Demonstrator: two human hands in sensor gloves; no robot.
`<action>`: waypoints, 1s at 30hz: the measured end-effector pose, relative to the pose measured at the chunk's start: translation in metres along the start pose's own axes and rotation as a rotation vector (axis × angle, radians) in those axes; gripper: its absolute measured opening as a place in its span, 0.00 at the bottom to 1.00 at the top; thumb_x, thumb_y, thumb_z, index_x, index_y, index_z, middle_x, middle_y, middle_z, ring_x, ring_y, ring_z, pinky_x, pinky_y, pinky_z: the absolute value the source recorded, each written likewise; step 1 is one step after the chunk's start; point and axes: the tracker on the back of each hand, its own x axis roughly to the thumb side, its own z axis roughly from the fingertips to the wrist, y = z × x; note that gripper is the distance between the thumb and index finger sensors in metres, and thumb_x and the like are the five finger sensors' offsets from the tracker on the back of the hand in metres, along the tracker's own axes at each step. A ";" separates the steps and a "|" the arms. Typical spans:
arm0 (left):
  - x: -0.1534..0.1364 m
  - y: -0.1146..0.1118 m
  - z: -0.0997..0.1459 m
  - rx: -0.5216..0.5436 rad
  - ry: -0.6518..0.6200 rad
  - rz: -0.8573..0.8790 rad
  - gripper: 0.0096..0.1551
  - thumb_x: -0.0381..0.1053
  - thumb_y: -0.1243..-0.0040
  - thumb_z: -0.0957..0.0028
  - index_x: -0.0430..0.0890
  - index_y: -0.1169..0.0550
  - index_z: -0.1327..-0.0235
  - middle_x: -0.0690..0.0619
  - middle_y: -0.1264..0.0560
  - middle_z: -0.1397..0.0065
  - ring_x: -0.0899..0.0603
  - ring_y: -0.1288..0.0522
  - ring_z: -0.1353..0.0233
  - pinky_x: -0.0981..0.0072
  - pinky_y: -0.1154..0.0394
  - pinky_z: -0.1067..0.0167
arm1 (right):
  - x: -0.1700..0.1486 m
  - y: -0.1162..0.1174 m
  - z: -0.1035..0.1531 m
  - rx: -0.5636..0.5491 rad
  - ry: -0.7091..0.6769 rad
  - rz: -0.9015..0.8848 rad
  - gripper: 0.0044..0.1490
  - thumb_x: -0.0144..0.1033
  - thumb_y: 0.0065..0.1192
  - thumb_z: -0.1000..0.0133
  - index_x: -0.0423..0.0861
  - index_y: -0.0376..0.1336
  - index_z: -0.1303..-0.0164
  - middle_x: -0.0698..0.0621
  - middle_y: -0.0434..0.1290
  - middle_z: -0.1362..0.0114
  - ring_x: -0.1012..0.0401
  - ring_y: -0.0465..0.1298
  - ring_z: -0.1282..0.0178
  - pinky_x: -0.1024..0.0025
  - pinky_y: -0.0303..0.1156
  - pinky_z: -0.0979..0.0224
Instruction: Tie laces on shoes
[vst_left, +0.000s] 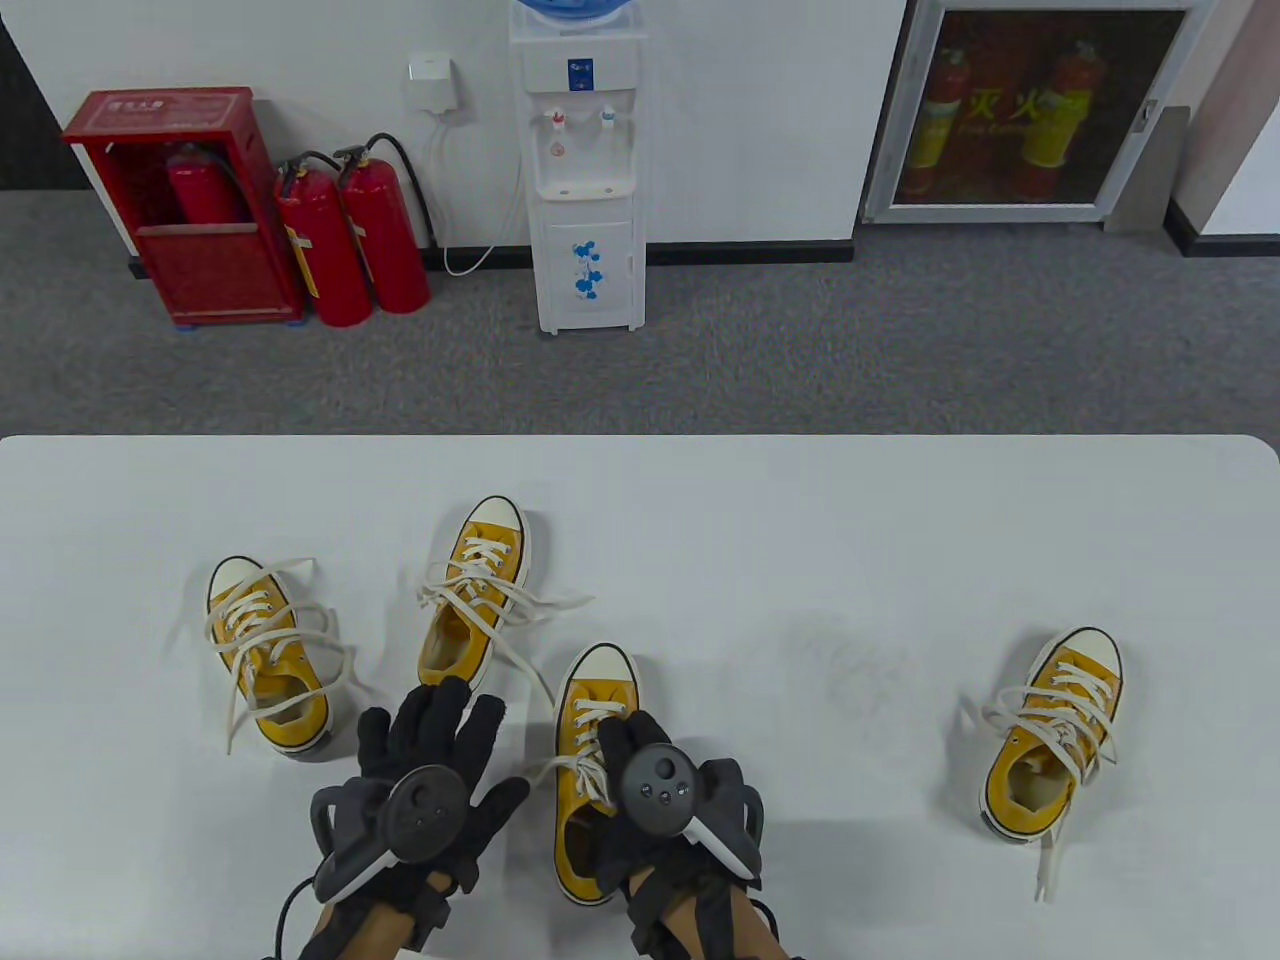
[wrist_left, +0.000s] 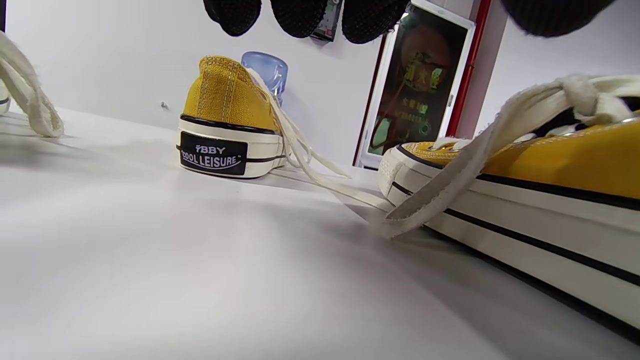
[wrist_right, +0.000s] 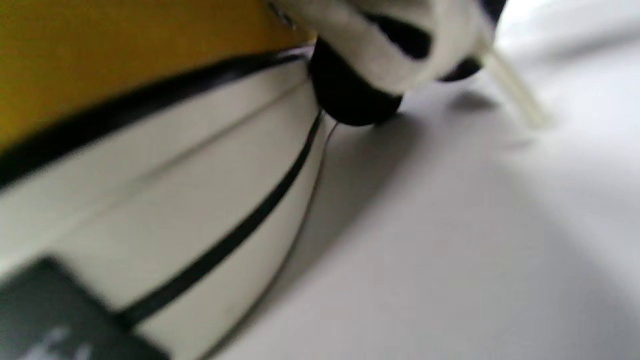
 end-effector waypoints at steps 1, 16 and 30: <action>0.000 0.000 0.000 -0.001 0.001 0.001 0.50 0.77 0.51 0.52 0.58 0.43 0.16 0.46 0.51 0.09 0.28 0.49 0.12 0.18 0.59 0.27 | 0.000 0.000 0.001 -0.020 0.019 0.015 0.52 0.41 0.66 0.50 0.49 0.43 0.20 0.47 0.39 0.17 0.57 0.76 0.40 0.54 0.71 0.37; 0.000 -0.001 -0.001 -0.035 0.011 0.014 0.48 0.74 0.49 0.50 0.57 0.43 0.16 0.46 0.51 0.09 0.28 0.49 0.12 0.18 0.59 0.27 | -0.004 -0.030 -0.003 -0.144 0.141 0.027 0.43 0.34 0.71 0.54 0.42 0.58 0.27 0.44 0.69 0.29 0.60 0.86 0.59 0.59 0.80 0.52; 0.000 -0.003 -0.002 -0.043 0.007 0.021 0.49 0.74 0.49 0.50 0.56 0.43 0.16 0.45 0.52 0.09 0.28 0.50 0.12 0.18 0.60 0.27 | -0.055 -0.090 -0.056 -0.390 0.337 -0.089 0.41 0.36 0.73 0.51 0.44 0.60 0.26 0.46 0.70 0.28 0.57 0.85 0.54 0.54 0.77 0.44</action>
